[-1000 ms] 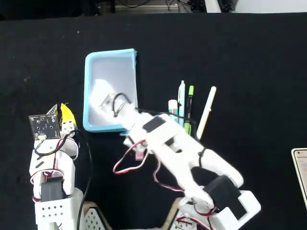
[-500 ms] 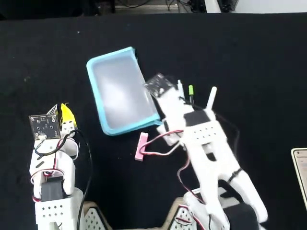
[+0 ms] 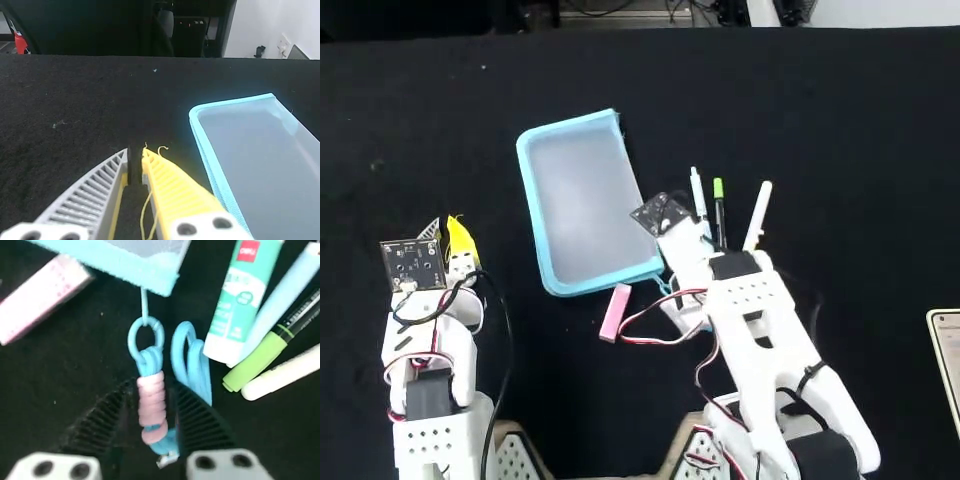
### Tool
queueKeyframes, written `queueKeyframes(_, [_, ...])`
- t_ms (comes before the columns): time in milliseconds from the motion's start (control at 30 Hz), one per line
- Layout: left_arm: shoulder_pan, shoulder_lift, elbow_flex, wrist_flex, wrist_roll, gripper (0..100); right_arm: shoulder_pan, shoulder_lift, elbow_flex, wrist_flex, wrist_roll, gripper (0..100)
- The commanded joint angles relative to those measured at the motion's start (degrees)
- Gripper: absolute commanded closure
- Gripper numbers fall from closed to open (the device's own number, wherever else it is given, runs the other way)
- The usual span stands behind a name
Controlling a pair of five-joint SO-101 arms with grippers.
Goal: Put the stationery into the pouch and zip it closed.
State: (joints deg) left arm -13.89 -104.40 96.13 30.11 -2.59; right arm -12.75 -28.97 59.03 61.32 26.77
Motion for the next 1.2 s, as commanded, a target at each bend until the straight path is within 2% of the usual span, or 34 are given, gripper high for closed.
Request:
queueKeyframes(0, [-0.04, -0.35, 1.19, 0.35, 0.09, 94, 0.35, -1.71, -0.31, -1.49, 2.02, 82.9])
queueKeyframes(433, [-0.04, -0.35, 1.19, 0.35, 0.09, 94, -0.44, -1.71, 0.84, -8.62, 2.55, 82.9])
queueKeyframes(567, [-0.04, -0.35, 1.19, 0.35, 0.09, 94, -4.66, -1.71, 4.26, -14.77, 2.64, 82.9])
queueKeyframes(767, [-0.04, -0.35, 1.19, 0.35, 0.09, 94, -9.58, -1.71, 4.88, -16.62, 2.64, 82.9])
queueKeyframes(867, [-0.04, -0.35, 1.19, 0.35, 0.09, 94, -9.23, -1.71, 4.88, -16.7, 3.08, 82.9])
queueKeyframes(1033, [-0.04, -0.35, 1.19, 1.14, 0.09, 94, -5.45, -1.63, 5.49, -16.7, 9.14, 82.9])
queueKeyframes(1167, [-0.04, -0.35, 1.19, 1.23, 0.09, 94, -4.66, -1.63, 5.41, -16.7, 5.89, 82.6])
